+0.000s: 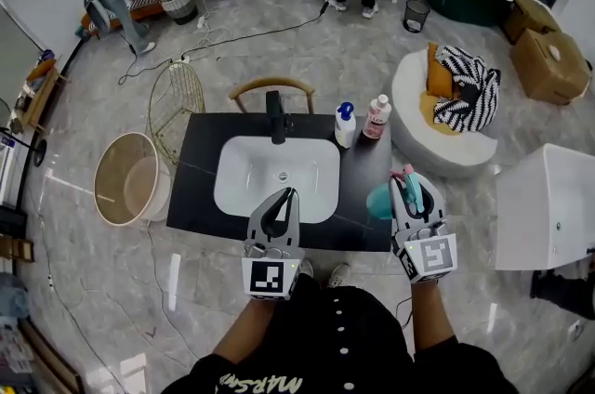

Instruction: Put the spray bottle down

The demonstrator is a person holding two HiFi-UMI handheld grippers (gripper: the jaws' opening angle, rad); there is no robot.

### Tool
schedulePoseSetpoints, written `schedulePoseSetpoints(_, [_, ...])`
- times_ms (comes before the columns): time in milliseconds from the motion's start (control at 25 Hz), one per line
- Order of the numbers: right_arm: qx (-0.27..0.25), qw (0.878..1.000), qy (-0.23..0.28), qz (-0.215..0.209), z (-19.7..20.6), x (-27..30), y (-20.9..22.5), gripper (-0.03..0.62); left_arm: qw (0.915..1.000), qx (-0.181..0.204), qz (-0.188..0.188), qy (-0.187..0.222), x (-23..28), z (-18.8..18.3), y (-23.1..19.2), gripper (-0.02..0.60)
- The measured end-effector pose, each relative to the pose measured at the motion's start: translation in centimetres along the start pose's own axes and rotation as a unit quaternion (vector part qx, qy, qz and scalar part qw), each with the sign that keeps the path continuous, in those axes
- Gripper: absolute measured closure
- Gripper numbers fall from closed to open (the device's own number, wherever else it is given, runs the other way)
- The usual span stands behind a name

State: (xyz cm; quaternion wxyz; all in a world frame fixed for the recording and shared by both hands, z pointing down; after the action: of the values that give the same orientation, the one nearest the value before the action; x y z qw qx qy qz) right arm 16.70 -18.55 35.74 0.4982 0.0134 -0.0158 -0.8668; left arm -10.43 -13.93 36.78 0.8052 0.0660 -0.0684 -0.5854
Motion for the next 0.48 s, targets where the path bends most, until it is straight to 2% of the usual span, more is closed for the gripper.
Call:
schedulePoseSetpoints(320, [0.005, 1.0, -0.008, 0.01, 0.5, 2.5, -0.7, 0.503, 0.9995, 0.002, 0.03, -0.001, 1.0, -0.2, -2.0, 0.56])
schedulePoseSetpoints(480, [0.004, 1.0, -0.016, 0.008, 1.6, 4.9, -0.4, 0.503, 0.9993, -0.009, 0.033, -0.013, 1.9, 0.8, -2.6, 0.56])
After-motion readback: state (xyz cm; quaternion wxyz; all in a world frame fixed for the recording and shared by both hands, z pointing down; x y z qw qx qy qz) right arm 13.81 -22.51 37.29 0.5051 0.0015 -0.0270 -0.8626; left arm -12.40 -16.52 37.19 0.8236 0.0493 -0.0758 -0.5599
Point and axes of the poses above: the fingertips, and each gripper's own axes: x forward along the fingers, y to its right, z out of its underside, the point moved 9 cm from there along -x, backward along the fingers, and after that the axes turned 7 degrees about x, right-handed, at the moved point
